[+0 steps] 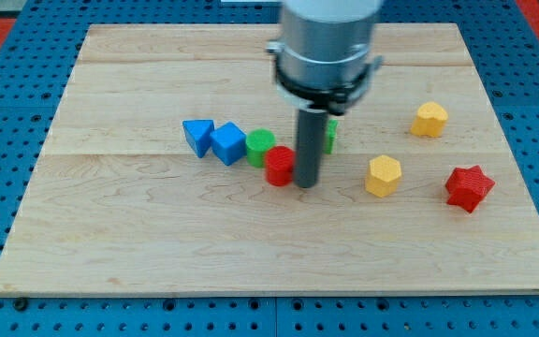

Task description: Separate the circles

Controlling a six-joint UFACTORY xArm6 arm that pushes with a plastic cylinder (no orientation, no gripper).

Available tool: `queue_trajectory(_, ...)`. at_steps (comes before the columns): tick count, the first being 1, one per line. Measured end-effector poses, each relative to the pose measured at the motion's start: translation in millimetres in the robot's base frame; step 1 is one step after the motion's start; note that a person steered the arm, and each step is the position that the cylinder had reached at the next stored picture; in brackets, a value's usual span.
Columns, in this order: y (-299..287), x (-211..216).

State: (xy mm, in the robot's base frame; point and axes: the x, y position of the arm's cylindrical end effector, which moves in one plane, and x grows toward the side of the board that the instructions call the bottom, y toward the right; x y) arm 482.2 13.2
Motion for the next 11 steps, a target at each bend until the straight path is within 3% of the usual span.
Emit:
queue_trajectory(1,-74.3,-19.2)
queue_trajectory(2,-91.2,-26.1)
queue_trajectory(3,-14.9,-3.9)
queue_trajectory(4,-42.8,-43.3)
queue_trajectory(6,-98.5,-66.1)
queue_trajectory(8,-8.5,-68.2)
queue_trajectory(9,12.7,-37.6)
queue_trajectory(10,25.0,37.6)
queue_trajectory(11,135.3,74.6)
